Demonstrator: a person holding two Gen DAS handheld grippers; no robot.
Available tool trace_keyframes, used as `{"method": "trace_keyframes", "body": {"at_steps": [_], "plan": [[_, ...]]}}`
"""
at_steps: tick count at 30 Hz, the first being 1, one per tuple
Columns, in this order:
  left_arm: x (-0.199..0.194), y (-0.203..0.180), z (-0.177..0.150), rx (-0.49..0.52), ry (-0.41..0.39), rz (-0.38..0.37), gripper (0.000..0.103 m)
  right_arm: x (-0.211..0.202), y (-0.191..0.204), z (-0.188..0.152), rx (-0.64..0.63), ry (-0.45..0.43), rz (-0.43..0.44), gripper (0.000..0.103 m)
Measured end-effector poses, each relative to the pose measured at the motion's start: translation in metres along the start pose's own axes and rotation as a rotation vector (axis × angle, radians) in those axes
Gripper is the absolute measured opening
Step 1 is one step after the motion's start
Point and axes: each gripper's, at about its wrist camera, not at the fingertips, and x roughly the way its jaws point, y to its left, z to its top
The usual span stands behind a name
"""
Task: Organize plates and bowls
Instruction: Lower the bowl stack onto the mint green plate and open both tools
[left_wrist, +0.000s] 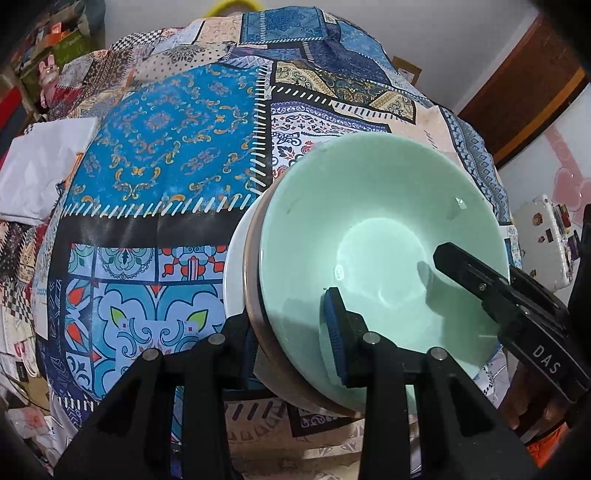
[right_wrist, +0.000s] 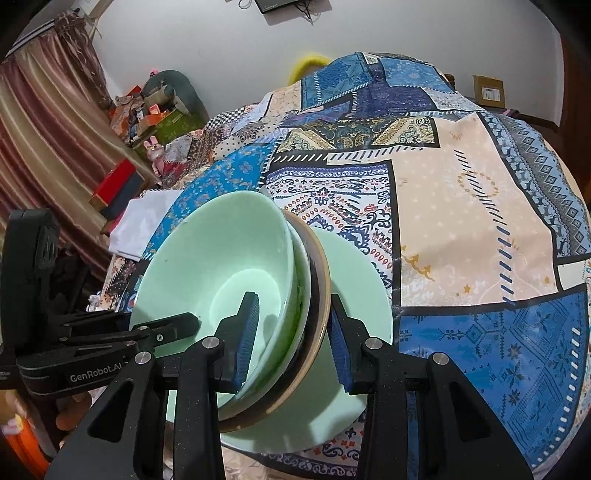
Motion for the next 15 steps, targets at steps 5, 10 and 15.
{"method": "trace_keyframes", "body": {"at_steps": [5,10,15], "plan": [[-0.001,-0.001,-0.003,0.023,-0.009,-0.005,0.034,-0.002,-0.001,0.0,-0.01,-0.002,0.013,0.036],[-0.012,0.005,-0.008,0.013,-0.035,0.0,0.033,-0.006,0.005,-0.001,-0.019,-0.013,-0.017,0.037],[-0.034,0.003,-0.011,0.029,-0.094,0.036,0.033,-0.025,0.005,-0.001,-0.02,-0.051,-0.016,0.038]]}}
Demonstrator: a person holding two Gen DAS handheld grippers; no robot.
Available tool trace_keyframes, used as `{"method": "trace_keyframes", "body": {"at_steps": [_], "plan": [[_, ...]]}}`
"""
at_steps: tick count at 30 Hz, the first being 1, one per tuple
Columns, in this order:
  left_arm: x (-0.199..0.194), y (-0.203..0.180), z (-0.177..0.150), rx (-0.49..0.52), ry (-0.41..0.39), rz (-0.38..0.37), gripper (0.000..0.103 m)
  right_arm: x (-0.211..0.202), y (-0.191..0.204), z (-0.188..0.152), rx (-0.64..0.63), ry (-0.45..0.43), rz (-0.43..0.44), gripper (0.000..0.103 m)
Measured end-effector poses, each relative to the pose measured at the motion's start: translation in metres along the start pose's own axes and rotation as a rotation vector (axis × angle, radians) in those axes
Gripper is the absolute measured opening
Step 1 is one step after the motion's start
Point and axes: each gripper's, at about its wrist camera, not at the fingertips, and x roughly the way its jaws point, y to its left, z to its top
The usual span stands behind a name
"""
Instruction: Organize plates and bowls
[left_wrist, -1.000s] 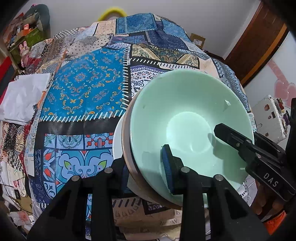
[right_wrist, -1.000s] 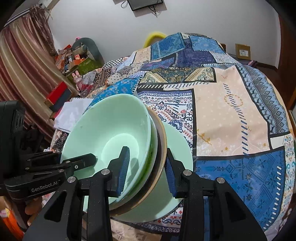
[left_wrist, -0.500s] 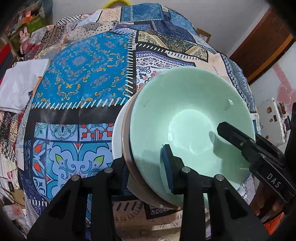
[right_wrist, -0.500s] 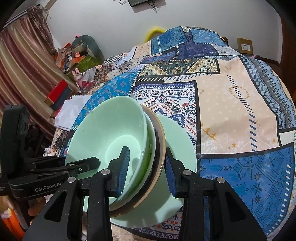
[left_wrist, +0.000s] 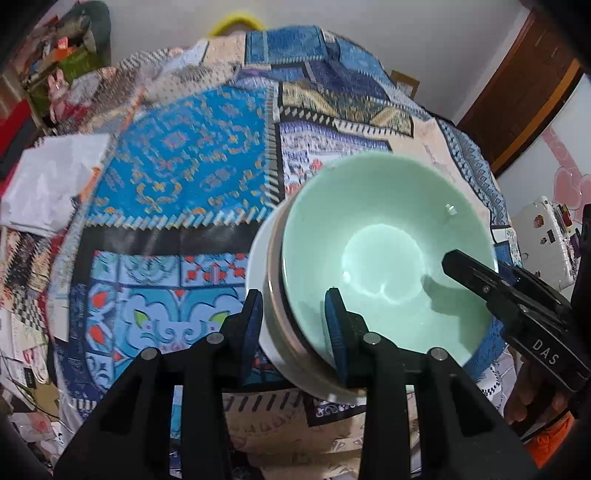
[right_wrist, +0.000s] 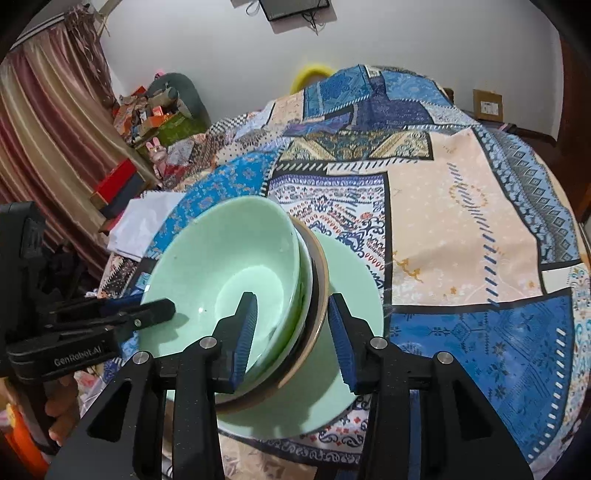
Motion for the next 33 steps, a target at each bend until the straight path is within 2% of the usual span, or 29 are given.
{"method": "trace_keyframes", "body": {"at_steps": [7,11,17,22,25,27,28,30,33], "plan": [[-0.045,-0.007,0.003,0.016,-0.103,-0.013,0.034,-0.048,0.012,0.007,-0.02,-0.111,0.002,0.038],[-0.083,-0.017,0.003,0.039,-0.197,-0.031,0.034,-0.08,0.028,0.012,-0.057,-0.195,0.018,0.038],[-0.144,-0.028,-0.001,0.067,-0.355,-0.058,0.042,-0.123,0.053,0.015,-0.125,-0.318,0.039,0.041],[-0.186,-0.036,-0.01,0.094,-0.482,-0.054,0.052,-0.153,0.071,0.014,-0.18,-0.417,0.041,0.045],[-0.203,-0.038,-0.016,0.109,-0.544,-0.052,0.063,-0.165,0.08,0.012,-0.211,-0.456,0.037,0.045],[-0.214,-0.039,-0.021,0.111,-0.586,-0.038,0.066,-0.172,0.085,0.01,-0.229,-0.478,0.035,0.047],[-0.219,-0.04,-0.023,0.113,-0.604,-0.029,0.07,-0.175,0.088,0.009,-0.237,-0.489,0.034,0.05],[-0.229,-0.041,-0.028,0.117,-0.641,-0.021,0.079,-0.18,0.09,0.008,-0.243,-0.514,0.028,0.061],[-0.239,-0.043,-0.034,0.125,-0.693,0.006,0.088,-0.185,0.092,0.006,-0.247,-0.544,0.019,0.072]]}}
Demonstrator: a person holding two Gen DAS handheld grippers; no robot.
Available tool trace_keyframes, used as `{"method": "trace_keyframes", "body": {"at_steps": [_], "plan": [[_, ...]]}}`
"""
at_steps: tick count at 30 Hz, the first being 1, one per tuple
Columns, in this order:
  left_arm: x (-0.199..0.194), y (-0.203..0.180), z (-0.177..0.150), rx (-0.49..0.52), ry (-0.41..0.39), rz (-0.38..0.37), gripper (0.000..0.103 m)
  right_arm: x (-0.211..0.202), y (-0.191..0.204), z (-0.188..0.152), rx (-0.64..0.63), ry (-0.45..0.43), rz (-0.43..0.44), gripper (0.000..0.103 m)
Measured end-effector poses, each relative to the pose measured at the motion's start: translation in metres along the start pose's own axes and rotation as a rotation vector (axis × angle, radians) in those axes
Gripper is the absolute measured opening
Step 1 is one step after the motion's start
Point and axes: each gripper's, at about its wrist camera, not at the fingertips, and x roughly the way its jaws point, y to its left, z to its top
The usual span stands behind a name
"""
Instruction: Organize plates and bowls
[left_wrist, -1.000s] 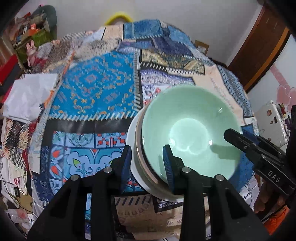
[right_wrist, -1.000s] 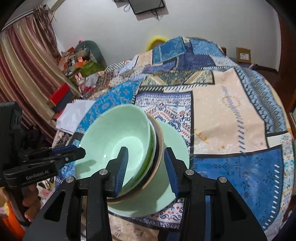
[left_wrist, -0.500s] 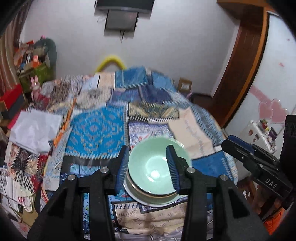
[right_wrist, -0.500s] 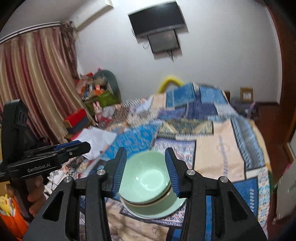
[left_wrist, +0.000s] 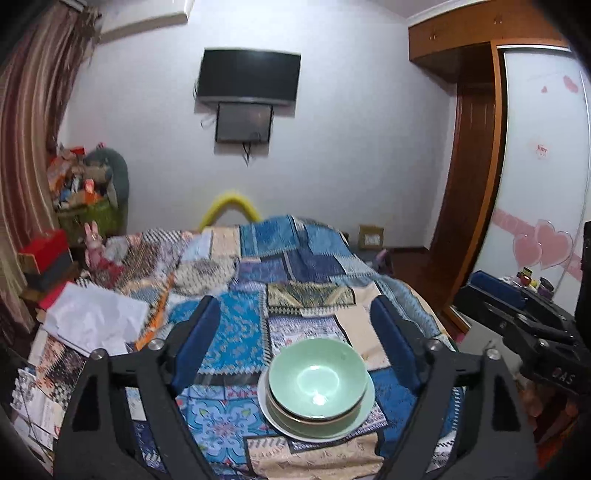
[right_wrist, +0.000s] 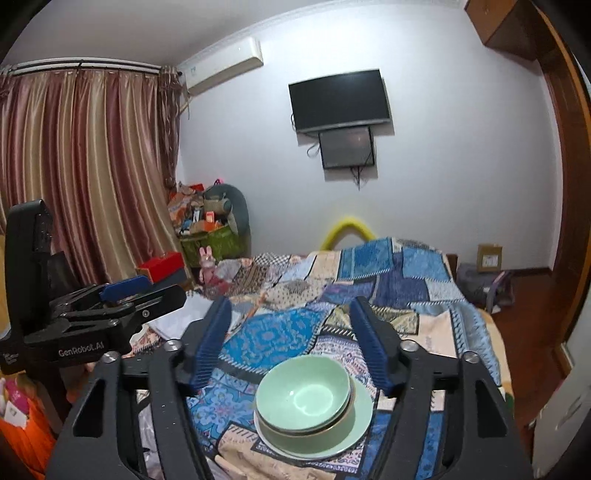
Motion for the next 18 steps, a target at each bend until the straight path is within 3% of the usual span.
{"method": "trace_keyframes", "body": {"at_steps": [6,12,18], "plan": [[-0.019,-0.004,-0.001,0.03,-0.068,0.039,0.1,-0.004,0.002,0.001,-0.002,-0.031,-0.021,0.086],[-0.025,-0.006,-0.004,0.038,-0.089,0.05,0.103,-0.012,0.006,0.0,-0.017,-0.067,-0.055,0.1],[-0.027,-0.006,-0.006,0.046,-0.105,0.072,0.103,-0.013,0.006,-0.001,-0.014,-0.083,-0.071,0.102]]}}
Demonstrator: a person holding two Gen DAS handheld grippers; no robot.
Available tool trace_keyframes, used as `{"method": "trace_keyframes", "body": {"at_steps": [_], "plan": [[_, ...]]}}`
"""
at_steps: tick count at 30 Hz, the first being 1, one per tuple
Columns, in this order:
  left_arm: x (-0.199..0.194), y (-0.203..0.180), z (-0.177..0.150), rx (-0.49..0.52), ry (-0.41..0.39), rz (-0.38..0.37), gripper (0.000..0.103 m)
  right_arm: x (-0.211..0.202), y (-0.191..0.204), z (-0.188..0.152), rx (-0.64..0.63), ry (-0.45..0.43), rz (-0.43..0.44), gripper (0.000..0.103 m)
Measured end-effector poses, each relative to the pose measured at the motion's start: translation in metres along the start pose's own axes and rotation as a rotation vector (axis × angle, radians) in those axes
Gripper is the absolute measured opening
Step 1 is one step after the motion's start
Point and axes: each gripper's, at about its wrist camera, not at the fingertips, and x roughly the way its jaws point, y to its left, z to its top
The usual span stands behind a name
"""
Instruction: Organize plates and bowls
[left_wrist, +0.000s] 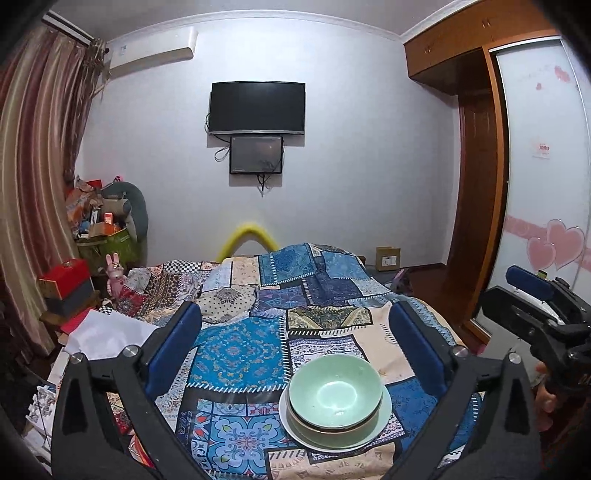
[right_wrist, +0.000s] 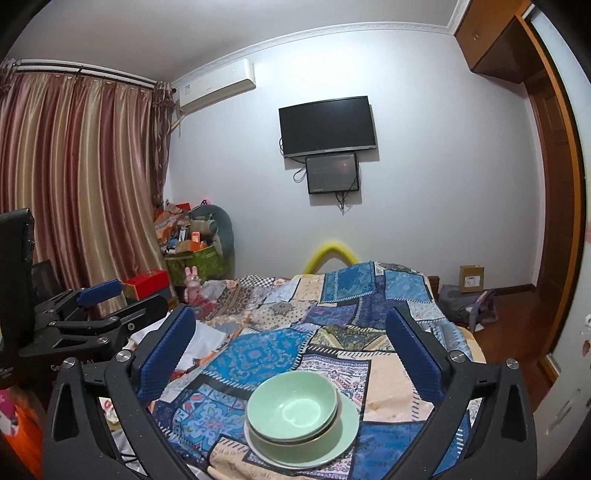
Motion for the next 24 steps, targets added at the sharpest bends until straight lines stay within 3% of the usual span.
{"method": "trace_keyframes", "body": {"at_steps": [24], "plan": [[-0.0008,-0.0011,-0.0037,-0.004,-0.007,0.0,0.103,-0.0006,0.0014,-0.0025,0.001,0.007,0.002,0.103]]}}
